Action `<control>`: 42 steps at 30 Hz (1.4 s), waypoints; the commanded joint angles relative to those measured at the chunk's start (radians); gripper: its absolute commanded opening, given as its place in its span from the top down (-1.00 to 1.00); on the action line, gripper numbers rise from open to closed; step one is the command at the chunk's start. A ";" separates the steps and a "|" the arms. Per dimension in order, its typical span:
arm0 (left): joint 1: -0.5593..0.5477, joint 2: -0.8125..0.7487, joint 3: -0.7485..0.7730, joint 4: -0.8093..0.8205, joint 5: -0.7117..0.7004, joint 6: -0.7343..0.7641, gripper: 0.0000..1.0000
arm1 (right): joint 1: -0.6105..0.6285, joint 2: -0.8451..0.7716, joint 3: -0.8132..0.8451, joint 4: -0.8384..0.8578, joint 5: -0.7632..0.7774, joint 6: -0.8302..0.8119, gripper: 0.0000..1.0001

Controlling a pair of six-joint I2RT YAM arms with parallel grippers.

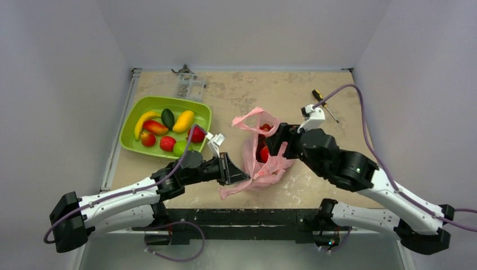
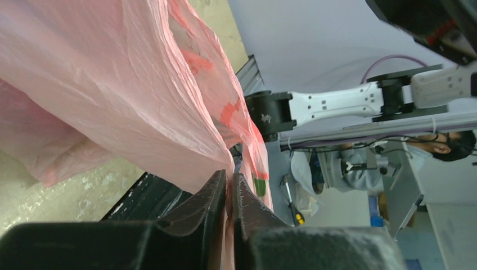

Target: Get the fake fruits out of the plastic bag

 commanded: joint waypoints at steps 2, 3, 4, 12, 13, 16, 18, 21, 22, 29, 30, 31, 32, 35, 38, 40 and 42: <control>-0.047 -0.007 0.039 -0.076 -0.020 0.074 0.95 | -0.112 0.070 -0.121 -0.042 -0.095 0.009 -0.61; -0.050 -0.002 0.039 -0.079 -0.025 0.074 0.99 | -0.113 0.075 -0.149 -0.014 -0.129 0.009 -0.62; -0.059 0.000 0.040 -0.077 -0.029 0.077 1.00 | -0.113 0.083 -0.174 0.012 -0.157 0.010 -0.62; -0.105 -0.005 0.050 -0.114 -0.084 0.093 1.00 | -0.112 0.164 -0.312 0.041 -0.026 0.129 -0.42; -0.108 -0.012 0.050 -0.130 -0.101 0.098 1.00 | -0.113 0.158 -0.335 0.087 -0.042 0.124 -0.21; -0.109 -0.044 0.050 -0.216 -0.193 0.086 1.00 | -0.112 0.122 -0.405 0.249 -0.053 0.115 0.59; -0.110 -0.076 0.051 -0.278 -0.286 0.070 1.00 | -0.114 0.100 -0.420 0.336 -0.016 0.132 1.00; -0.106 -0.143 0.066 -0.336 -0.446 0.062 1.00 | -0.141 0.054 -0.409 0.458 0.047 0.109 1.00; -0.096 -0.157 0.084 -0.350 -0.490 0.075 1.00 | -0.164 0.037 -0.400 0.513 0.038 0.071 1.00; 0.149 -0.122 0.343 -0.420 -0.385 0.217 1.00 | -0.463 0.017 -0.282 0.775 -0.321 -0.102 1.00; 0.159 -0.117 0.379 -0.434 -0.386 0.257 1.00 | -0.486 0.022 -0.260 0.773 -0.350 -0.106 1.00; 0.161 -0.119 0.412 -0.448 -0.391 0.284 1.00 | -0.499 0.021 -0.244 0.771 -0.365 -0.113 1.00; 0.161 -0.127 0.433 -0.460 -0.394 0.302 1.00 | -0.508 0.016 -0.235 0.771 -0.384 -0.121 1.00; 0.161 -0.194 0.385 -0.444 -0.376 0.311 1.00 | -0.515 -0.021 -0.273 0.767 -0.456 -0.160 1.00; 0.160 -0.284 0.220 -0.358 -0.283 0.251 1.00 | -0.515 -0.089 -0.415 0.768 -0.534 -0.141 1.00; 0.157 -0.339 0.029 -0.254 -0.185 0.179 1.00 | -0.515 -0.138 -0.526 0.752 -0.591 -0.130 1.00; 0.138 -0.390 -0.118 -0.144 -0.111 0.097 1.00 | -0.513 -0.186 -0.612 0.689 -0.600 -0.107 1.00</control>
